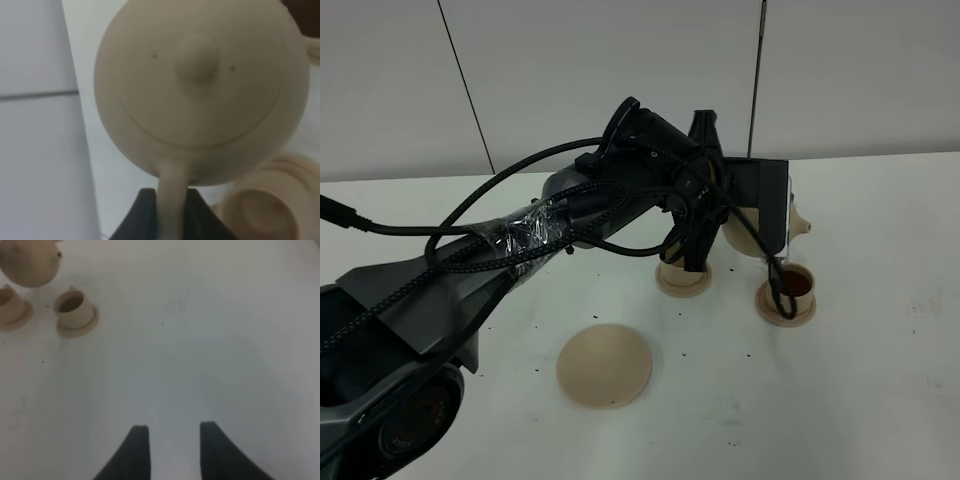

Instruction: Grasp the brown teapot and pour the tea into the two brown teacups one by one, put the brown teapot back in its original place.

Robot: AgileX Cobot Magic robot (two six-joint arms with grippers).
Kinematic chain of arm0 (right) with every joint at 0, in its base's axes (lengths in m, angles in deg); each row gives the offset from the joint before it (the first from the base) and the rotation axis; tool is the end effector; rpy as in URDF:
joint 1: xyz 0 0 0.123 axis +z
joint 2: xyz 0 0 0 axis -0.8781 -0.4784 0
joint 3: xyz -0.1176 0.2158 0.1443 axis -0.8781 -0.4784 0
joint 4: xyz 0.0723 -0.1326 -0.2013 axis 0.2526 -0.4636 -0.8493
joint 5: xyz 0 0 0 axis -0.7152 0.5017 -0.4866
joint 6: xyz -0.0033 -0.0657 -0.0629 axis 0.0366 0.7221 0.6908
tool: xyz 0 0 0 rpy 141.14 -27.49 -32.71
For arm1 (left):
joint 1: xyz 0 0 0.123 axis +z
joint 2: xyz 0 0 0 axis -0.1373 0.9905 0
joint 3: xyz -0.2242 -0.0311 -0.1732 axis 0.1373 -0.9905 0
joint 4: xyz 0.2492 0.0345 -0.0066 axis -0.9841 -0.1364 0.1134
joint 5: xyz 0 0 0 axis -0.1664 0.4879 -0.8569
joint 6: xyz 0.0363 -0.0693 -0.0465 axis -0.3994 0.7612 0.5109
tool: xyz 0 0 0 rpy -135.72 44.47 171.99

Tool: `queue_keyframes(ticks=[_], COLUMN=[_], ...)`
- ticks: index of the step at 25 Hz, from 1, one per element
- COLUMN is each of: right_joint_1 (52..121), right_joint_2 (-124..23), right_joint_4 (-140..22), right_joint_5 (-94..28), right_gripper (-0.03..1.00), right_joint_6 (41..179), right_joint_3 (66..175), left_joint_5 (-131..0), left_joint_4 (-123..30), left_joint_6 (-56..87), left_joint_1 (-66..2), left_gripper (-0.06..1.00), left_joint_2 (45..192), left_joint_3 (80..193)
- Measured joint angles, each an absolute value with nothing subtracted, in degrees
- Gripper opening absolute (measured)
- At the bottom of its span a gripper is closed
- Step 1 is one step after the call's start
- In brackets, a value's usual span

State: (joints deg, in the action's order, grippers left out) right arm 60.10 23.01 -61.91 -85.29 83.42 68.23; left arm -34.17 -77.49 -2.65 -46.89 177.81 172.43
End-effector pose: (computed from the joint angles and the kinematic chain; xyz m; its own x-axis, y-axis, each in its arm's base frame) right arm -0.0043 0.0074 0.2726 -0.4702 0.1237 -0.8739 0.0052 0.9905 0.1374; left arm 0.4232 -0.3219 0.2100 0.2678 0.9521 -0.1478 0.7177 -0.0948 0.6898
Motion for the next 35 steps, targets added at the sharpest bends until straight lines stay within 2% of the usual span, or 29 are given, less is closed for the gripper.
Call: queue_keyframes(ticks=[7,16,35], right_joint_1=[60.10,60.10,60.10], right_joint_2=[23.01,23.01,23.01], right_joint_4=[-61.91,-61.91,-61.91], right_joint_5=[-85.29,-85.29,-85.29], right_gripper=[0.24,0.24,0.24], right_joint_6=[83.42,83.42,83.42], right_joint_3=[68.23,68.23,68.23], left_joint_5=[-24.40,-17.01,-12.29], left_joint_4=[-77.49,-74.97,-64.38], left_joint_6=[12.73,22.03,10.71], left_joint_1=[-46.73,-45.95,-45.66], left_gripper=[0.17,0.17,0.17], left_joint_2=[177.67,177.40,177.09], left_joint_3=[172.43,172.43,172.43])
